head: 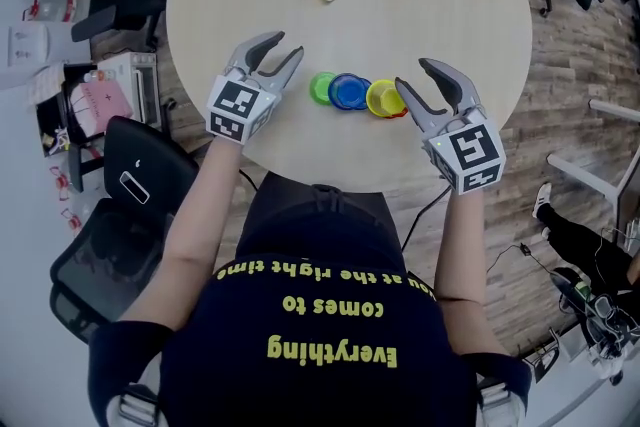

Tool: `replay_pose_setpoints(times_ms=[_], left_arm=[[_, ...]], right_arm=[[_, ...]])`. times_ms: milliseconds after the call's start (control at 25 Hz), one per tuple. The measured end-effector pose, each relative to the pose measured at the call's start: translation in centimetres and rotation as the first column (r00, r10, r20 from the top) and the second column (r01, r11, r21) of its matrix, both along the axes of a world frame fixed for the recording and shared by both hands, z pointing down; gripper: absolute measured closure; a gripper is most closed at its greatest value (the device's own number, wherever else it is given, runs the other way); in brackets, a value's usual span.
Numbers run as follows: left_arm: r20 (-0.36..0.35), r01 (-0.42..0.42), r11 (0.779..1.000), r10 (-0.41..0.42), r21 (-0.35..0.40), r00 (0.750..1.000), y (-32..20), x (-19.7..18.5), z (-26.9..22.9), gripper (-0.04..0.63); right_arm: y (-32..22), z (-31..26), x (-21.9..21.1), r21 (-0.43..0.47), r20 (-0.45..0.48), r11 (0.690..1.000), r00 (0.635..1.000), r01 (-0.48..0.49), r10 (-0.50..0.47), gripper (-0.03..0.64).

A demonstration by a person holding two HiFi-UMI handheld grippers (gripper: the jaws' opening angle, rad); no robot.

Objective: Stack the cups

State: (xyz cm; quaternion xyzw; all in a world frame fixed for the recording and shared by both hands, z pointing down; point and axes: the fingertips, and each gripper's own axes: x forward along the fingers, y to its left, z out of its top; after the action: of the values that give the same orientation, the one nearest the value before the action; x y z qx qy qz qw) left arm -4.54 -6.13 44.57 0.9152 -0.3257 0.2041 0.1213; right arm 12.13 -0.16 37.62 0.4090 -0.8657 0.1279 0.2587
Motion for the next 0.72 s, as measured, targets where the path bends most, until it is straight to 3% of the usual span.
replay_pose_setpoints(times_ms=[240, 480, 720], left_arm=[[0.001, 0.028, 1.000, -0.028, -0.006, 1.000, -2.3, 0.1, 0.7, 0.423], [-0.087, 0.120, 0.992, -0.122, -0.030, 0.989, -7.2, 0.5, 0.3, 0.423], [-0.043, 0.120, 0.989, -0.124, -0.082, 0.991, -11.9, 1.9, 3.5, 0.414]], right_arm=[[-1.8, 1.1, 0.3, 0.012, 0.006, 1.000, 1.000, -0.029, 0.029, 0.430], [-3.3, 2.3, 0.4, -0.003, 0.008, 0.999, 0.999, -0.036, 0.036, 0.433], [-4.5, 2.8, 0.8, -0.013, 0.014, 0.999, 0.999, -0.047, 0.047, 0.437]])
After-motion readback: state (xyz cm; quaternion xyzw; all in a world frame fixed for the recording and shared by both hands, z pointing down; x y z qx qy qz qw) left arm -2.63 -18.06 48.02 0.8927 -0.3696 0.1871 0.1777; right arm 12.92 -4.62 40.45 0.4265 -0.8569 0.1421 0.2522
